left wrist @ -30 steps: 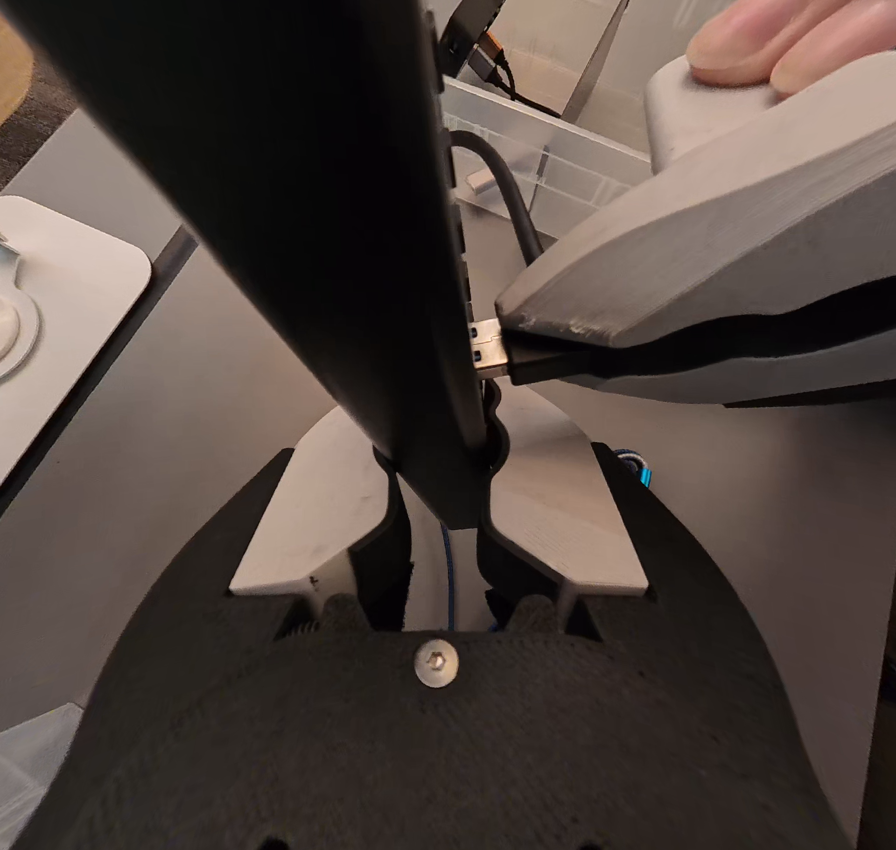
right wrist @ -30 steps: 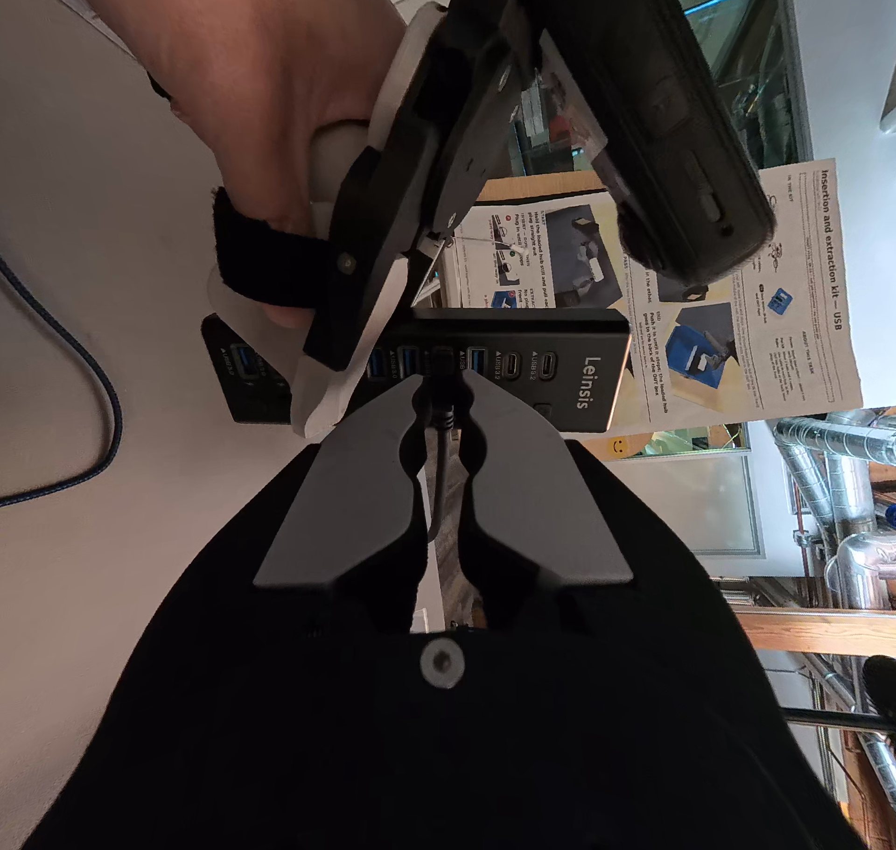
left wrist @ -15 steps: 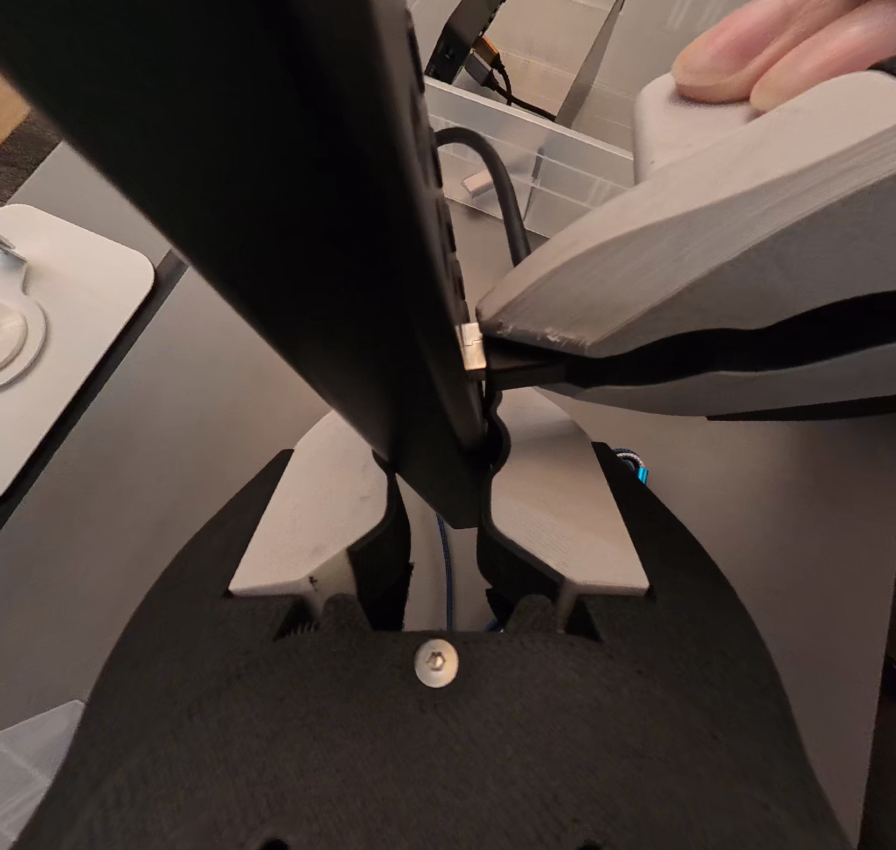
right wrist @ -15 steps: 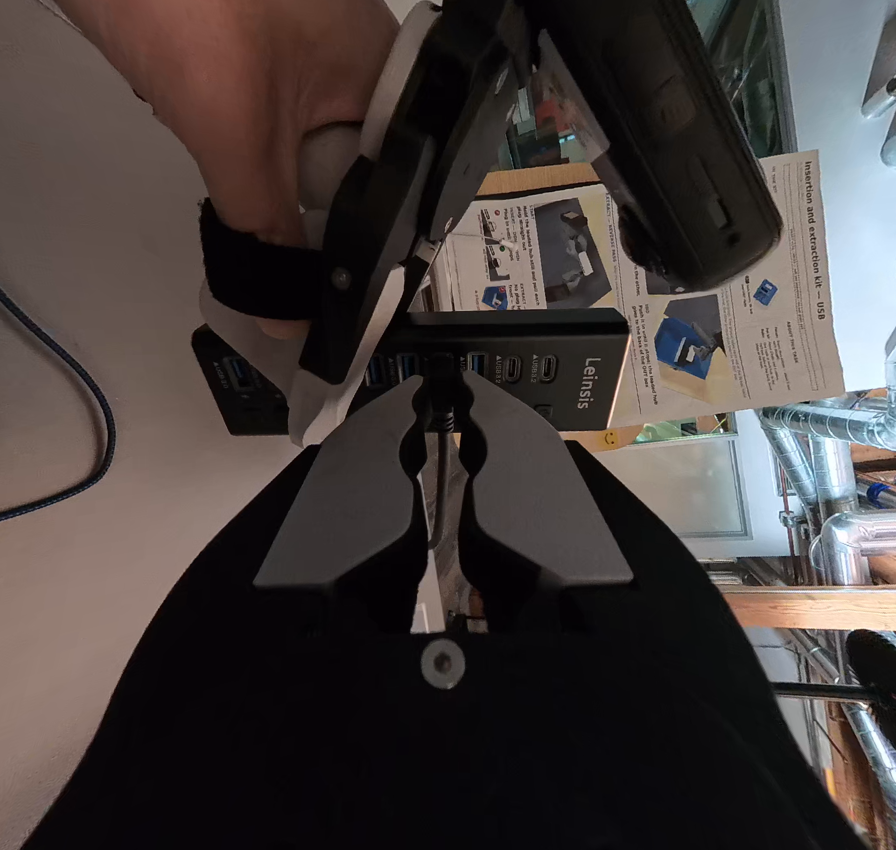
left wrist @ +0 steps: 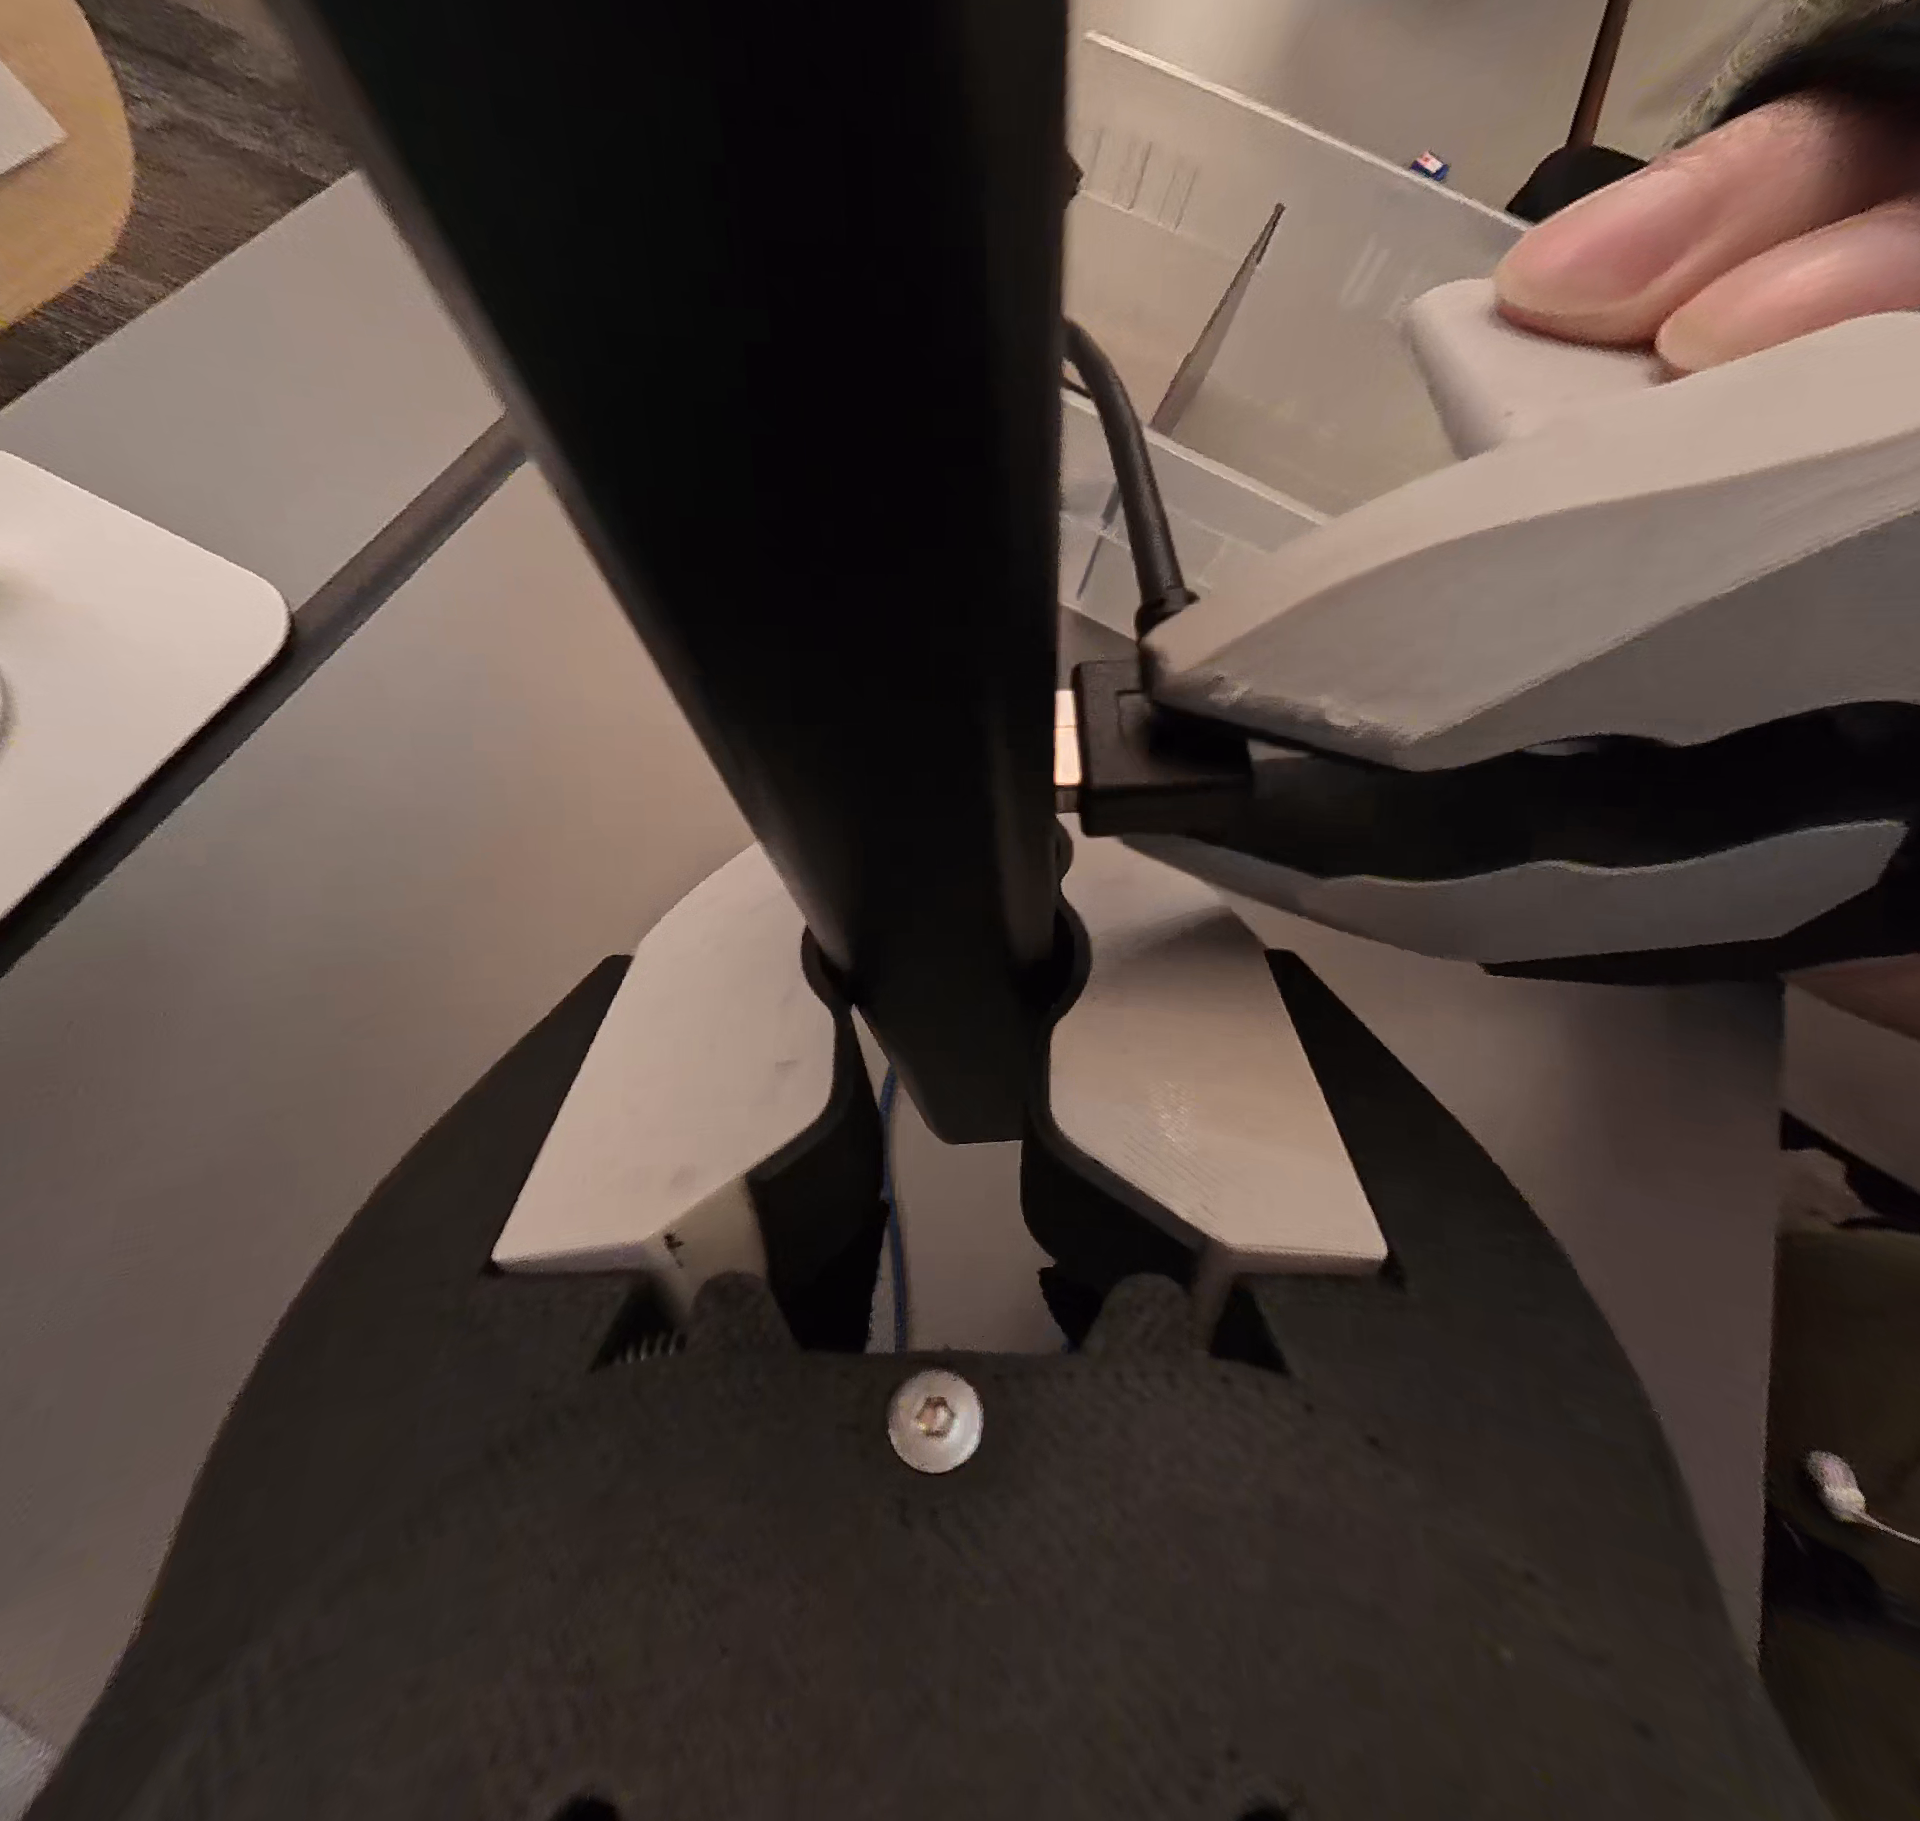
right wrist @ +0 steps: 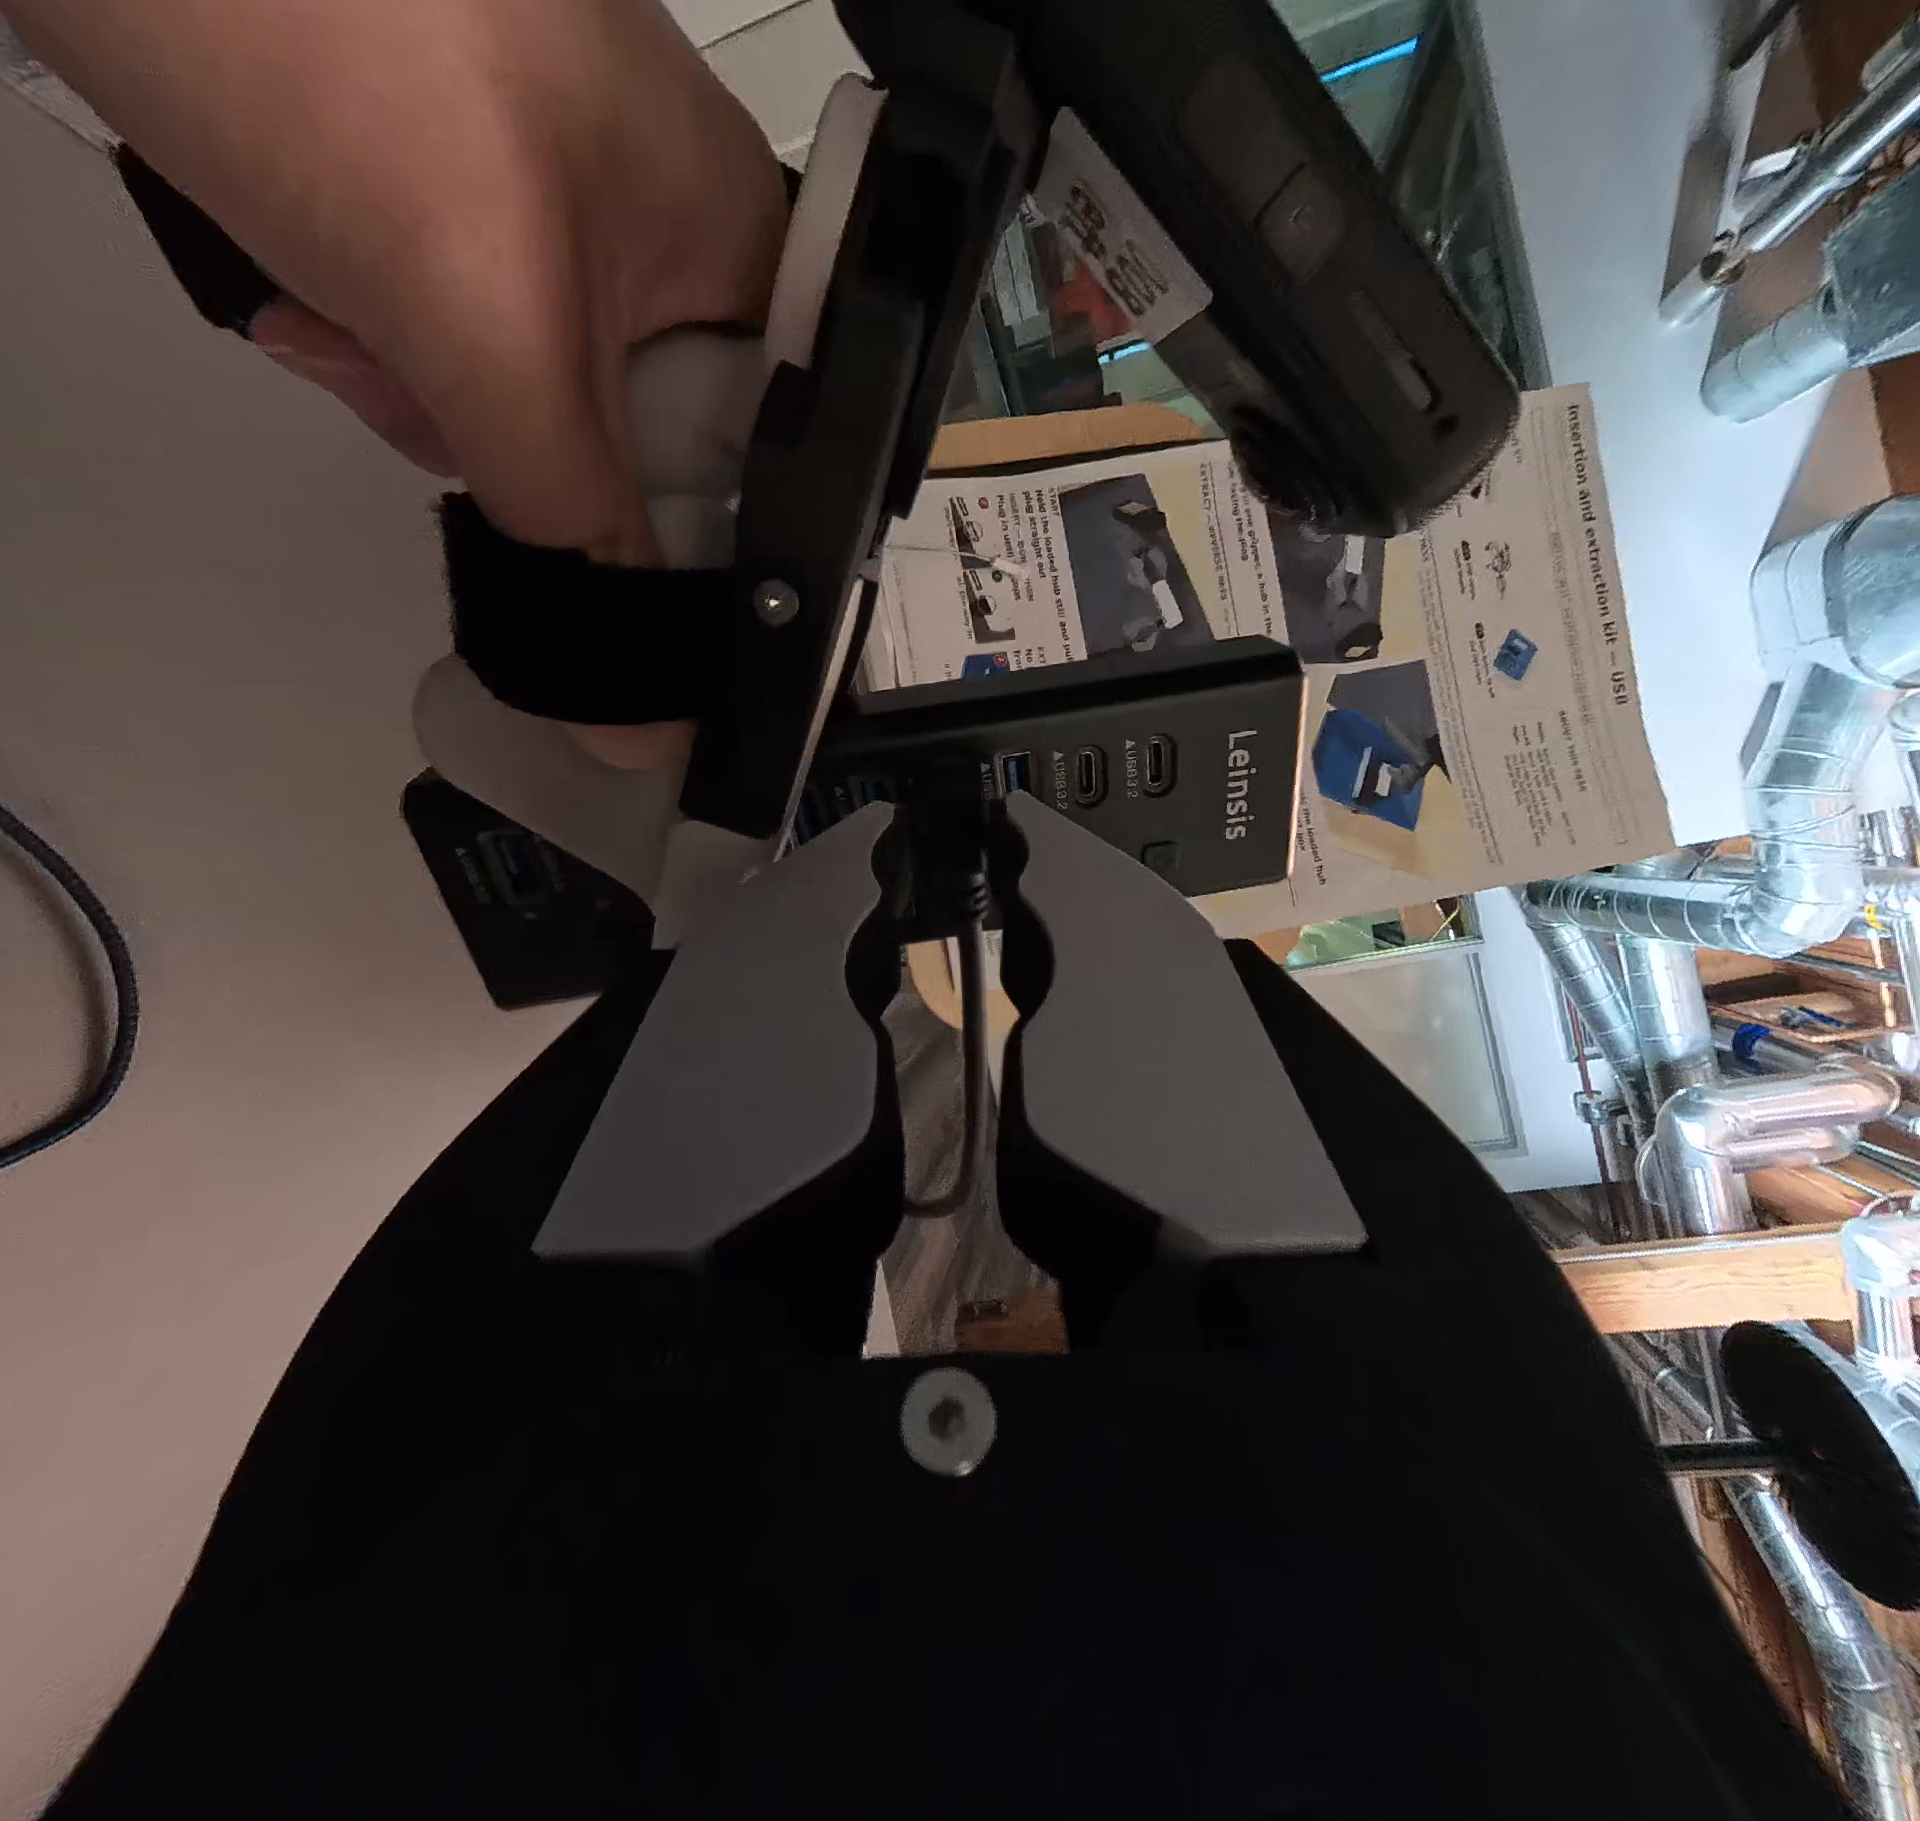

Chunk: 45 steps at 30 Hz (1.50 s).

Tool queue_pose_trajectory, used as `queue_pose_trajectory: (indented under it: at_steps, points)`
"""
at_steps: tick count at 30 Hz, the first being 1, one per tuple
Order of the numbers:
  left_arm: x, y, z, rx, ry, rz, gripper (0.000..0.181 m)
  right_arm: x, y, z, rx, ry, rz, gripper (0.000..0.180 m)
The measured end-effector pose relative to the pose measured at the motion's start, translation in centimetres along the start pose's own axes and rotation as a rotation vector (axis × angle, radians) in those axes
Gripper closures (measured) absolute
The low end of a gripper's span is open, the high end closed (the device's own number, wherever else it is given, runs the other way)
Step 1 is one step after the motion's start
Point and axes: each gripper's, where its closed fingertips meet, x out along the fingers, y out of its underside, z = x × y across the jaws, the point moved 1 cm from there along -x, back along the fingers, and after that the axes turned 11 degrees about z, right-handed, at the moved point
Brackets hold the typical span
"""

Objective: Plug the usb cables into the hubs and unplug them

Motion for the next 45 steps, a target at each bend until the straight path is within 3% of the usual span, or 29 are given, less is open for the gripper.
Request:
queue_pose_trajectory:
  at_steps: [10,26,30,36,39,41,45]
  points:
    - [0.1,0.3,0.2,0.050,-0.087,0.039,0.153,-0.4,0.3,0.3,-0.004,-0.061,0.024,0.171]
    - [-1.0,0.7,0.5,0.185,-0.259,0.080,0.151,-0.9,-0.4,0.2,0.039,-0.001,-0.081,0.171]
    - [-1.7,-0.3,-0.4,0.215,-0.225,0.008,0.151,-1.8,-1.0,-0.6,0.040,0.058,-0.132,0.171]
    - [-3.5,-2.7,-0.9,0.333,-0.359,-0.239,0.148,-3.1,-1.8,-2.1,-0.112,0.241,-0.090,0.171]
    - [-4.4,-3.9,-1.2,0.372,-0.450,-0.383,0.140,-3.3,-2.1,-1.6,-0.139,0.241,-0.098,0.171]
    - [-4.6,-4.0,-0.9,0.402,-0.512,-0.393,0.140,-3.1,-1.9,-1.6,-0.142,0.247,-0.086,0.171]
    - [-4.3,-3.3,-1.4,0.394,-0.411,-0.344,0.143,-3.2,-1.9,-1.3,-0.139,0.235,-0.110,0.170]
